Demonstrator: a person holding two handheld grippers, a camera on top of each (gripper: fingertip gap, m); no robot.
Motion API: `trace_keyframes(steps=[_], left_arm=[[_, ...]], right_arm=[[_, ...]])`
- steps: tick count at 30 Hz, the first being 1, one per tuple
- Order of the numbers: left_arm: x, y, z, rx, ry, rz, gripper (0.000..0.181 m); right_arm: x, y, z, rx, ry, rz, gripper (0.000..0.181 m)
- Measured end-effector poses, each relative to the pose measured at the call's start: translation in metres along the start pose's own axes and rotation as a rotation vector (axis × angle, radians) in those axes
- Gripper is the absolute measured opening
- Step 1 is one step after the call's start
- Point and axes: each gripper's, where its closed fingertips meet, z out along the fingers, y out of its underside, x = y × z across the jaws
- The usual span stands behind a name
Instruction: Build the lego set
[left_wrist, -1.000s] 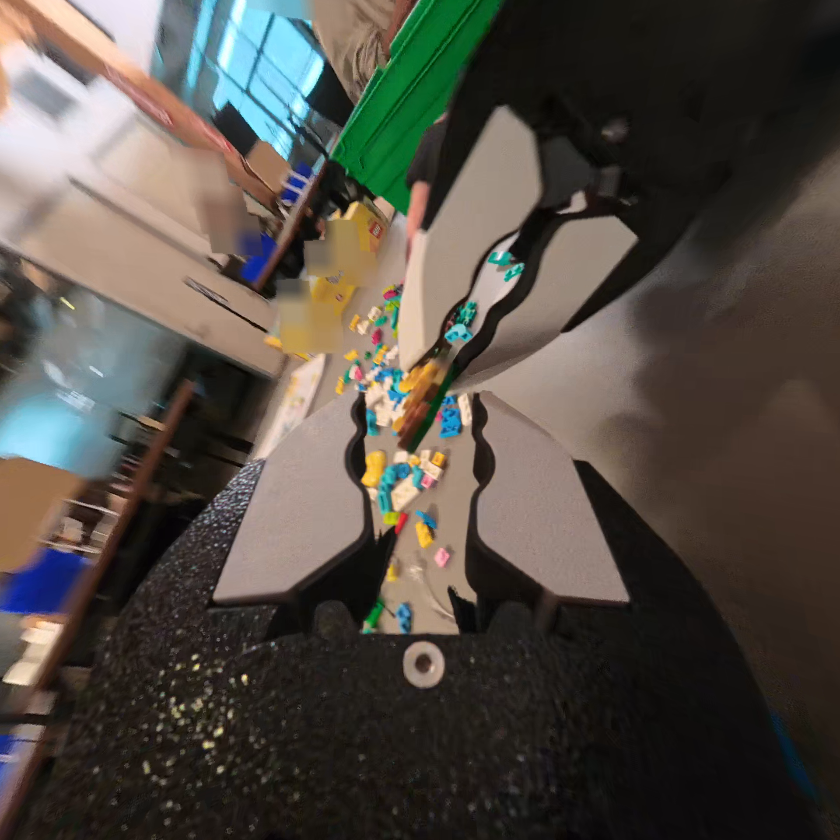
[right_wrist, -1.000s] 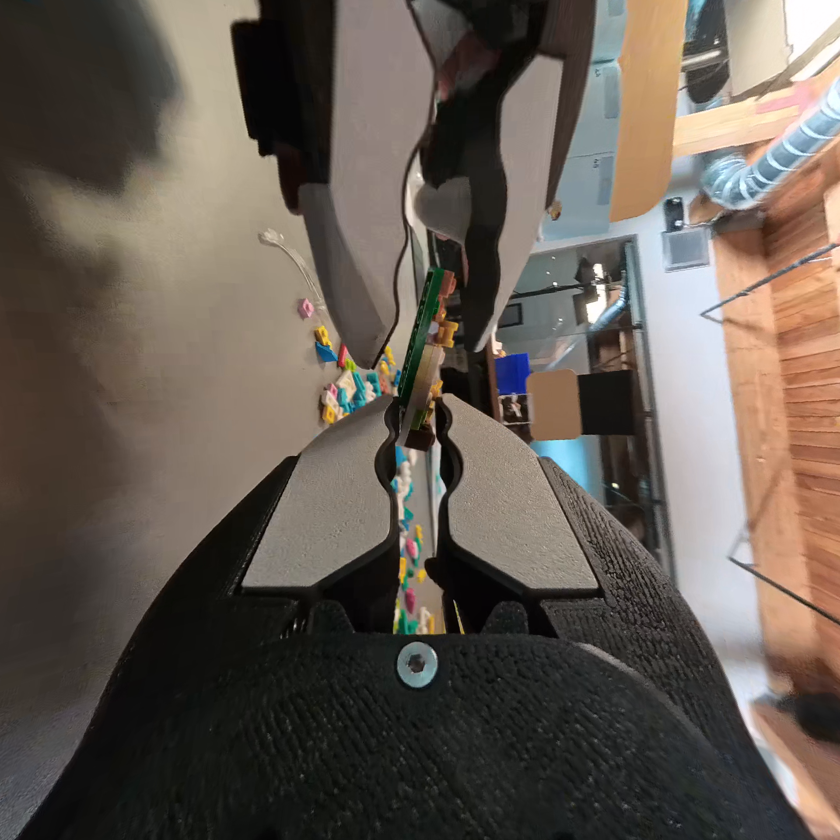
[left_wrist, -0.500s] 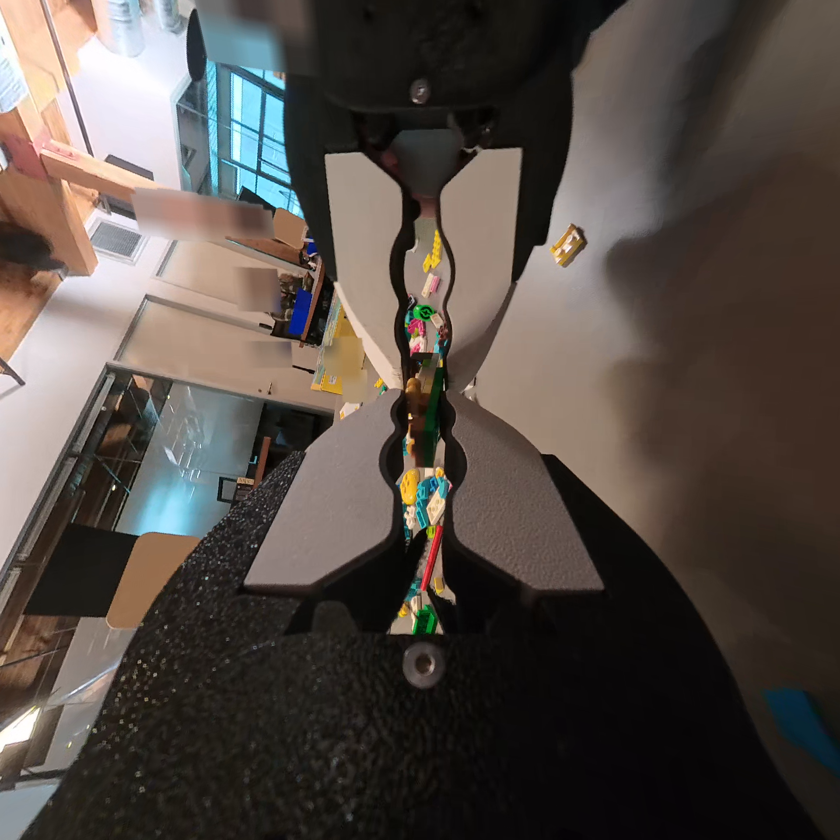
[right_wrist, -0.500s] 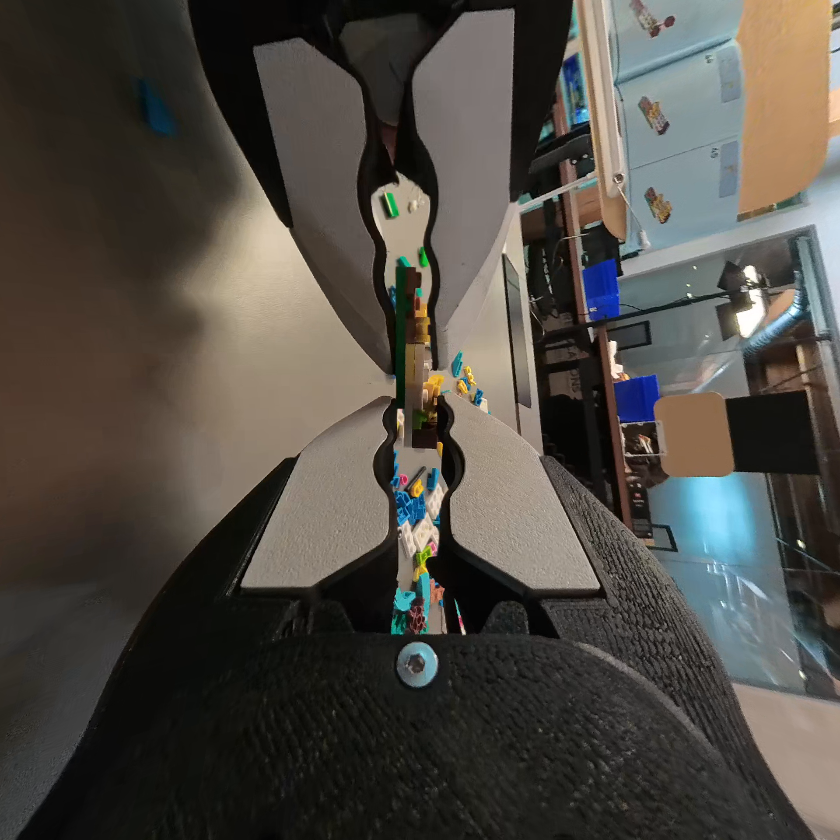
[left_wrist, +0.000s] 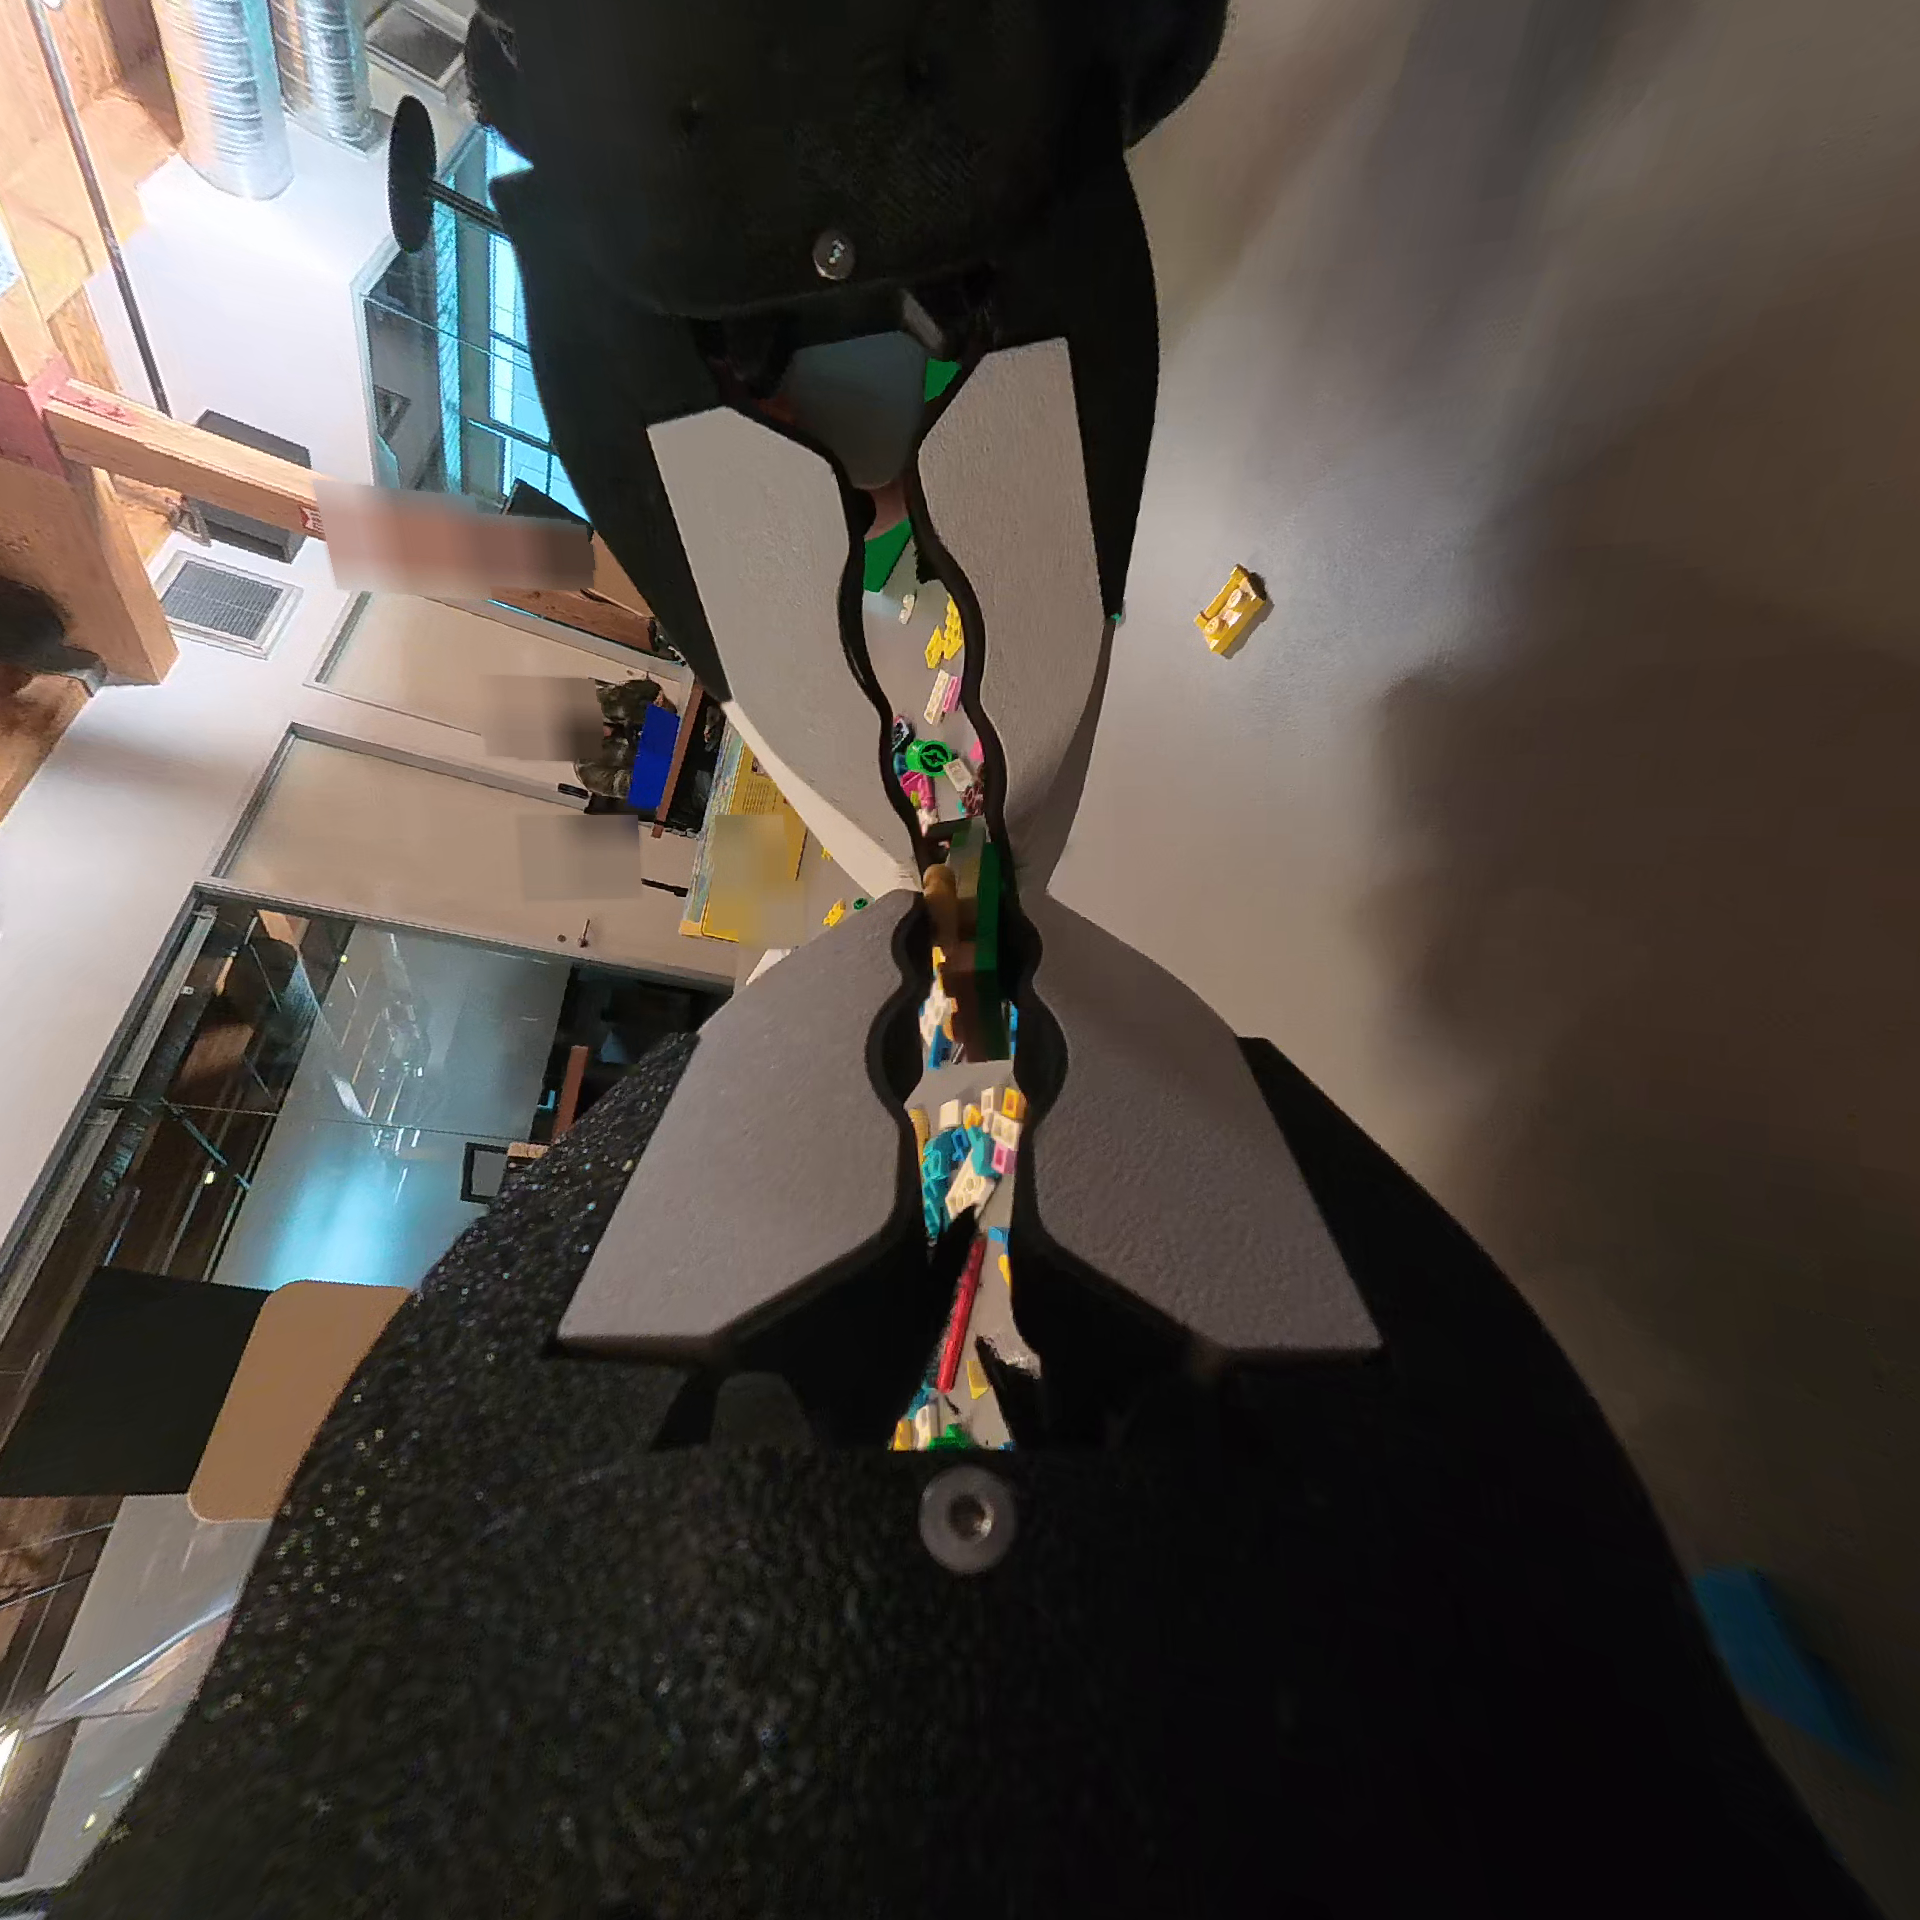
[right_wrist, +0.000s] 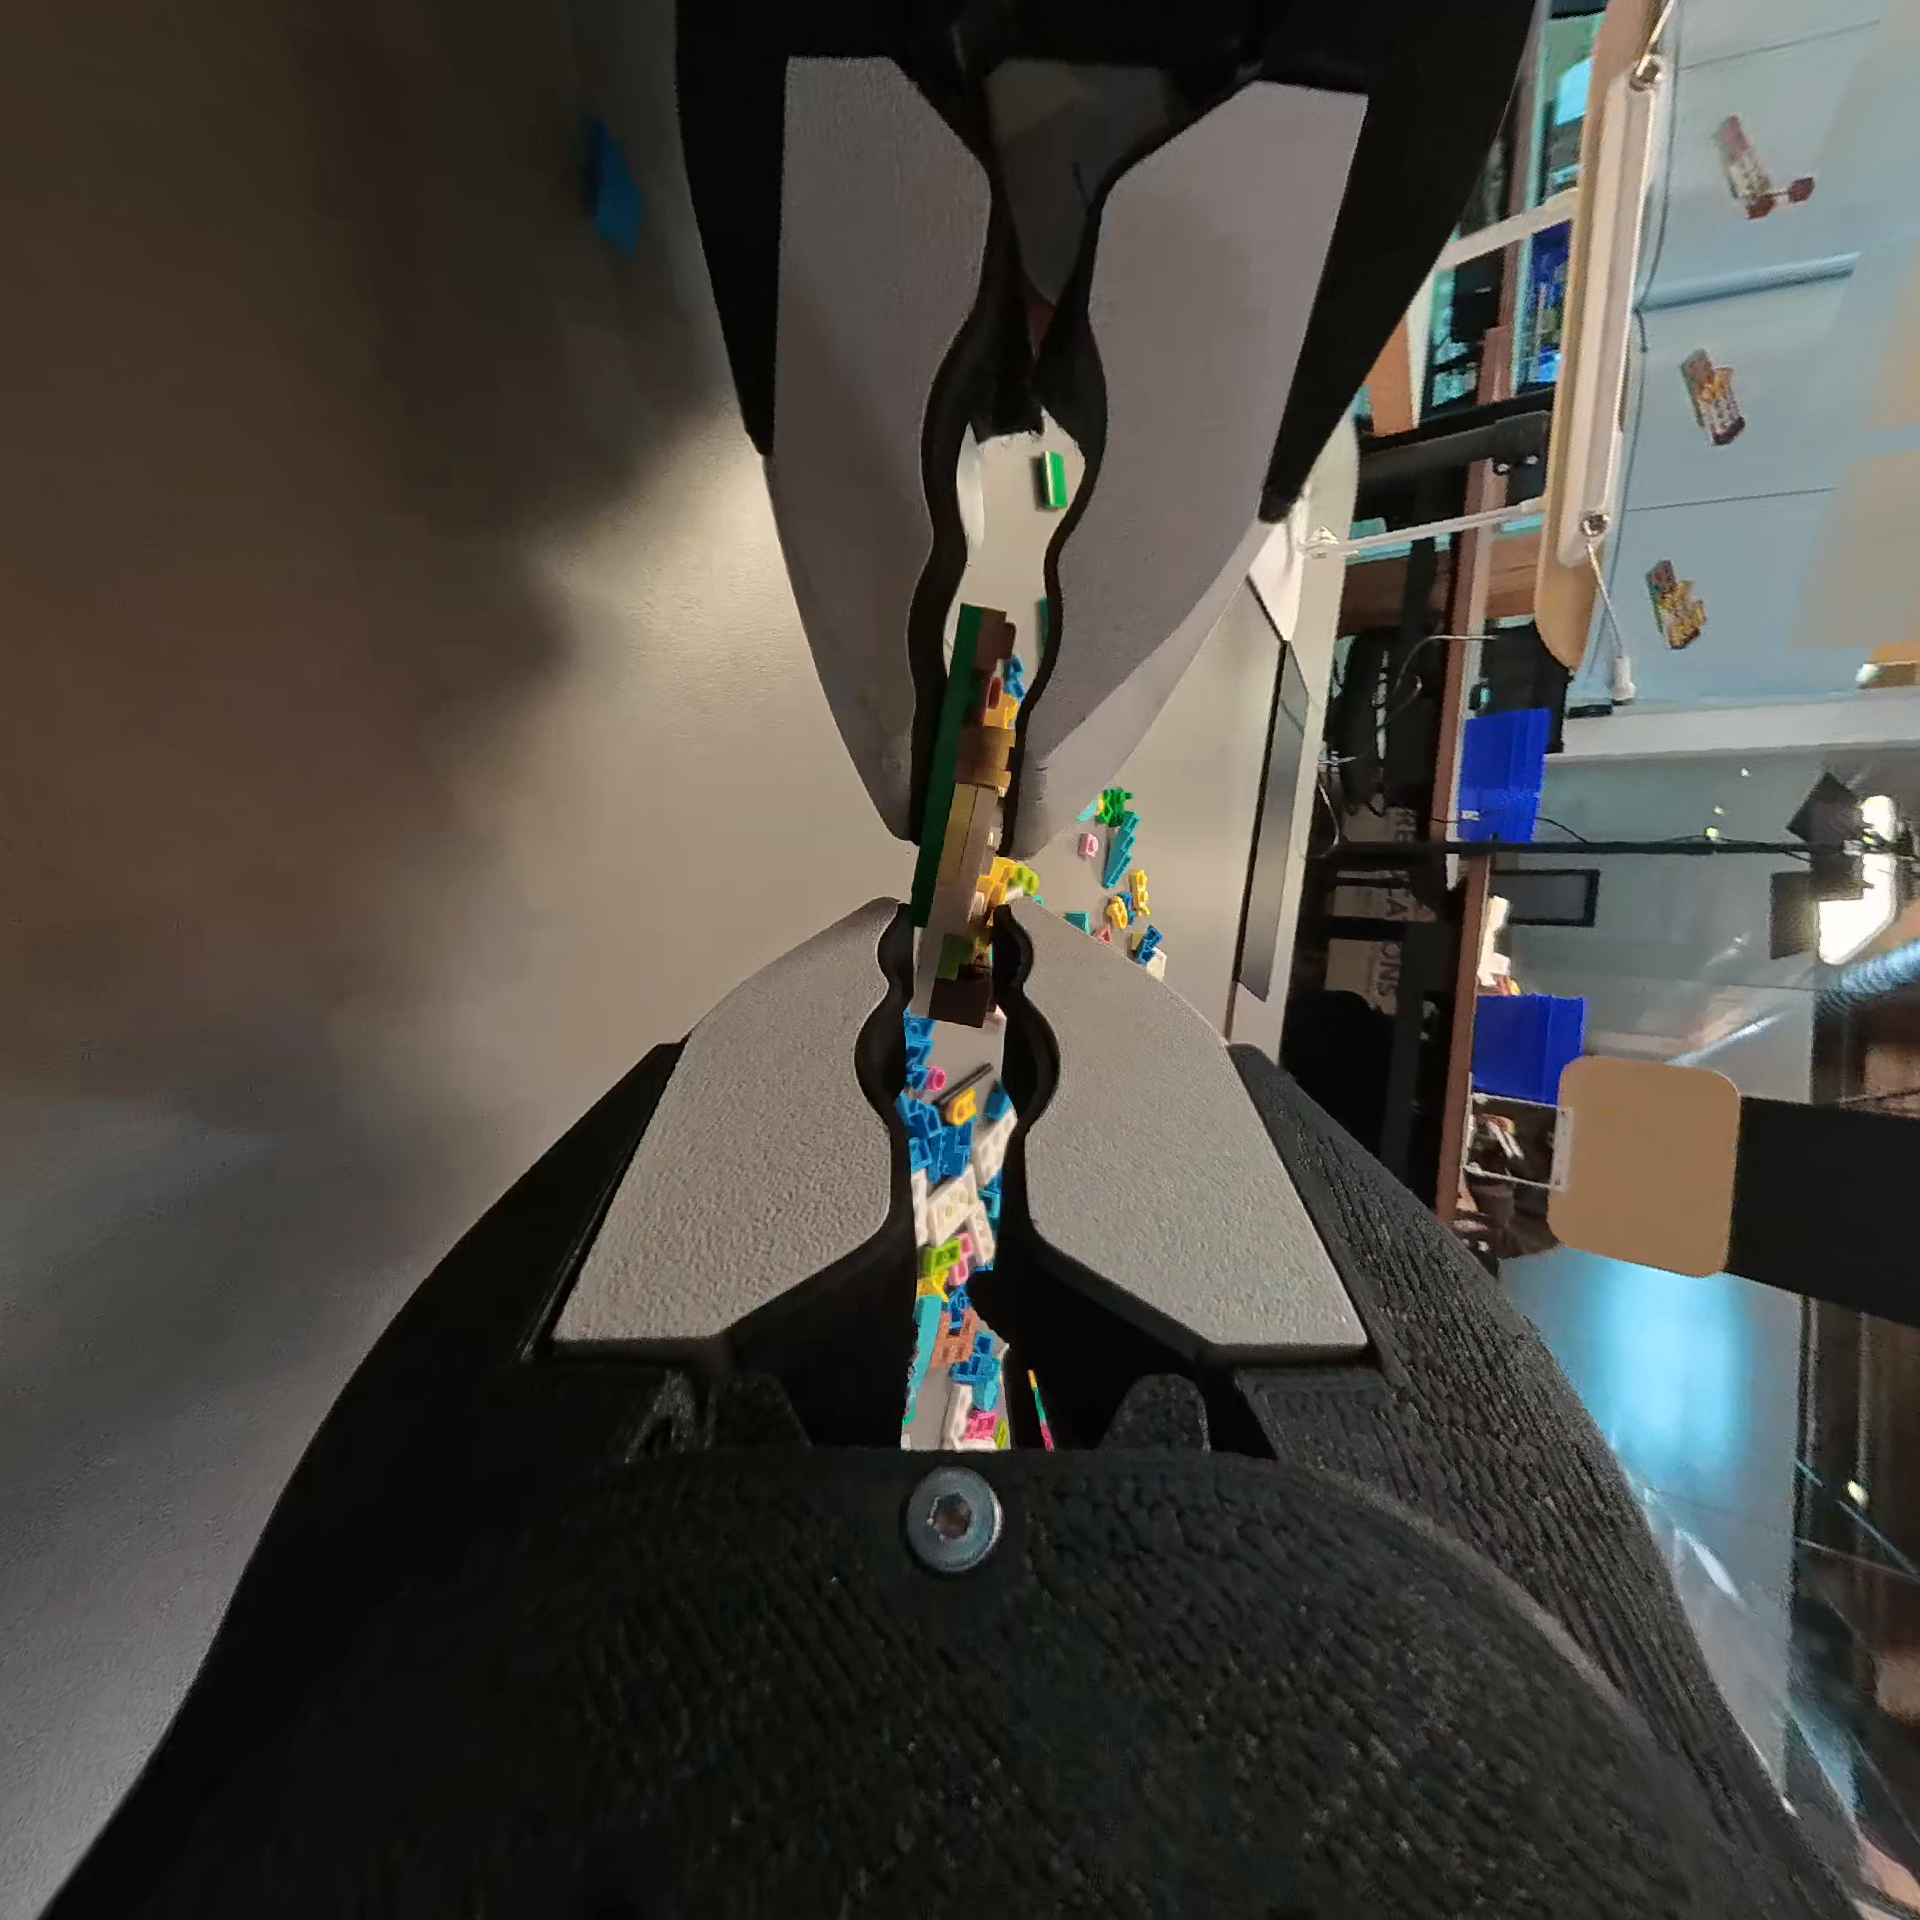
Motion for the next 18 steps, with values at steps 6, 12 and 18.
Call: trace_keyframes(steps=[6, 12, 18], left_arm=[[-0.0025, 0.0007, -0.0014, 0.019, 0.011, -0.077, 0.012], [-0.0016, 0.0017, -0.002, 0.009, 0.004, -0.037, 0.012], [-0.0052, -0.0013, -0.0045, 0.02, -0.032, 0.006, 0.011]], right_arm=[[0.0026, -0.0014, 0.0006, 0.015, -0.02, 0.11, 0.014], [0.0032, -0.0028, 0.002, 0.025, -0.011, 0.13, 0.017], [0.0077, -0.0052, -0.0002, 0.015, 0.048, 0.056, 0.016]])
